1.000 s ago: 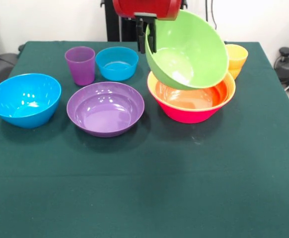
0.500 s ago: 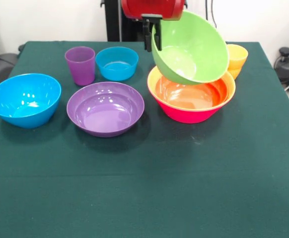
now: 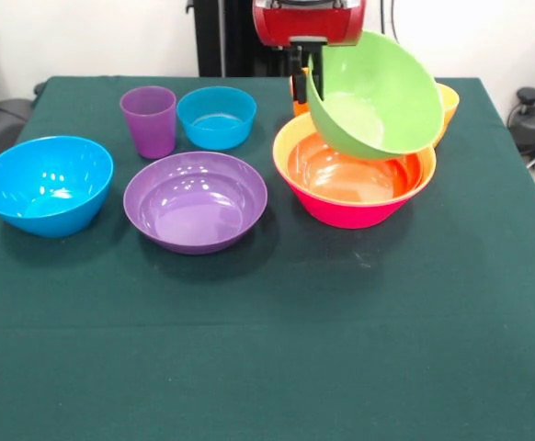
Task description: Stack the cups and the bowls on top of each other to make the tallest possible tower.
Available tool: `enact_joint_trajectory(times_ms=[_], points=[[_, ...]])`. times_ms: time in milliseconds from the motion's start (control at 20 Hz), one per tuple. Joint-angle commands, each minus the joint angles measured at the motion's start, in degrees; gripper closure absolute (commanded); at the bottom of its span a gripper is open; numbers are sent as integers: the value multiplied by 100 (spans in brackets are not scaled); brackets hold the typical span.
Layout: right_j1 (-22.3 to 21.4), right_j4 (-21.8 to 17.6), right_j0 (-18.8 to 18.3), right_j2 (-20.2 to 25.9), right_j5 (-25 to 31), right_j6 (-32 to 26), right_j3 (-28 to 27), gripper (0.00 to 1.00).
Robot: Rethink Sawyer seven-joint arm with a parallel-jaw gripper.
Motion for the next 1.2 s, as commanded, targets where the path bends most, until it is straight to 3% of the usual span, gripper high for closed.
enact_joint_trajectory(times_ms=[50, 650, 900, 1200], points=[[203, -520, 87, 395, -514, -259, 413, 100], [279, -664, -58, 437, -931, -150, 685, 100], [553, -790, 15, 355, -1351, 27, 702, 100], [665, -816, 34, 341, -1461, 75, 666, 100]])
